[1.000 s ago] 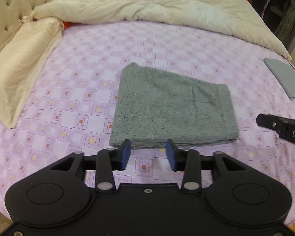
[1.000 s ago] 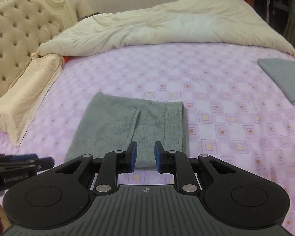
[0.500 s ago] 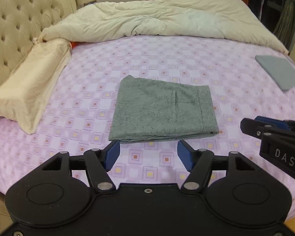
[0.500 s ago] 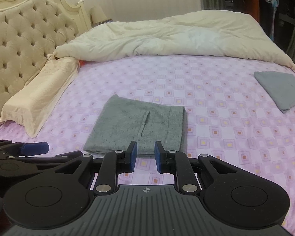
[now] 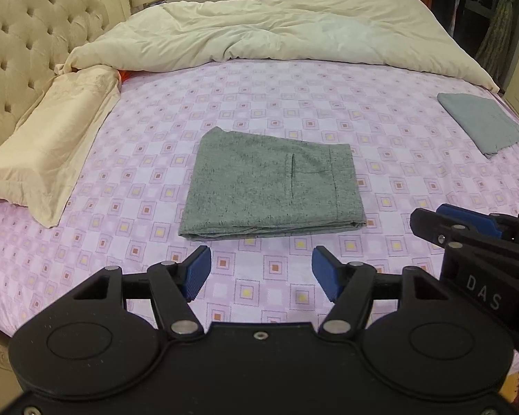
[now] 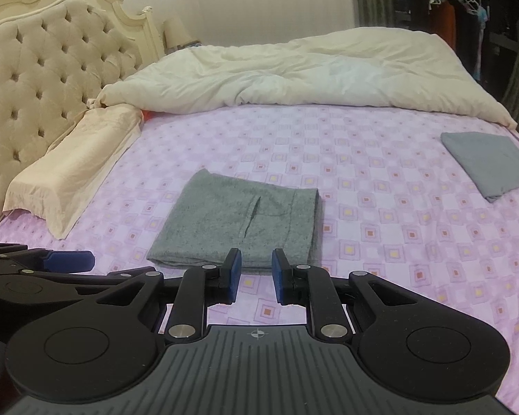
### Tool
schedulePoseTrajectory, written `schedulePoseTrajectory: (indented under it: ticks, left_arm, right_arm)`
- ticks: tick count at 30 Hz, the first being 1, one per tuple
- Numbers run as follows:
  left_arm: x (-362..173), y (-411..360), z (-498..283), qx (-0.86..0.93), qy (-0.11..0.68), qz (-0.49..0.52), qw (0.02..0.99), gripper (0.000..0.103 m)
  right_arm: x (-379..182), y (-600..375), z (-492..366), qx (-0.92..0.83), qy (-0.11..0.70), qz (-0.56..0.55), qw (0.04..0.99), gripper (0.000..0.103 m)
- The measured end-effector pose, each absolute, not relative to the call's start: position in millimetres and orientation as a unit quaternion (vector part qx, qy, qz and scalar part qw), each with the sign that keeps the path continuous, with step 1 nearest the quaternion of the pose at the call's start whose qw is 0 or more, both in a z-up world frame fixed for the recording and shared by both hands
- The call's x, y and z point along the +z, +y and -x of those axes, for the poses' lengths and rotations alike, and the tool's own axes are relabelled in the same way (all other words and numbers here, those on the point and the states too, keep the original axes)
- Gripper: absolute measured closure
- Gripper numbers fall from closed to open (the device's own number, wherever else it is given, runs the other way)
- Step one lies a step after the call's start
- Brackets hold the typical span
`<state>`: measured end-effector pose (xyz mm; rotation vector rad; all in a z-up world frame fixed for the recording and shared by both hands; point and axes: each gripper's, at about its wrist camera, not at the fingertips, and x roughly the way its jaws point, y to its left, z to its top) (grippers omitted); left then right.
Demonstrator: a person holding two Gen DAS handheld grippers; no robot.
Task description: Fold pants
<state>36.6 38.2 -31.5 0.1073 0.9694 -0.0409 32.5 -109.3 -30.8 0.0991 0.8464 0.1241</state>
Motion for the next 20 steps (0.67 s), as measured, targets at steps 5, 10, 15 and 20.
schedulePoseTrajectory:
  ticks: [5,10,15,20]
  left_arm:
    - [-32.3,38.2,-34.9,-0.013,0.468,-0.047,0.882,0.035]
    - [-33.1,41.6,-34.8,-0.004,0.472,-0.035,0.881,0.035]
    - [-32.9,41.6,-35.3,-0.001,0.471,-0.03,0.881,0.035]
    - [-31.4,39.6,-34.4,0.003,0.464,-0.032,0.885,0.035]
  right_arm:
    - [-28.6,-108.8,-31.8,0.066,0.405,-0.044,0.911,0.084]
    - [-28.5,-107.1,-29.9,0.073,0.403,-0.042,0.912,0.084]
    - [-27.4,-111.1,-29.9,0.077,0.401,-0.042,0.912,0.084]
    - [-27.5,-111.9,-30.2,0.077,0.402,-0.042,0.912,0.084]
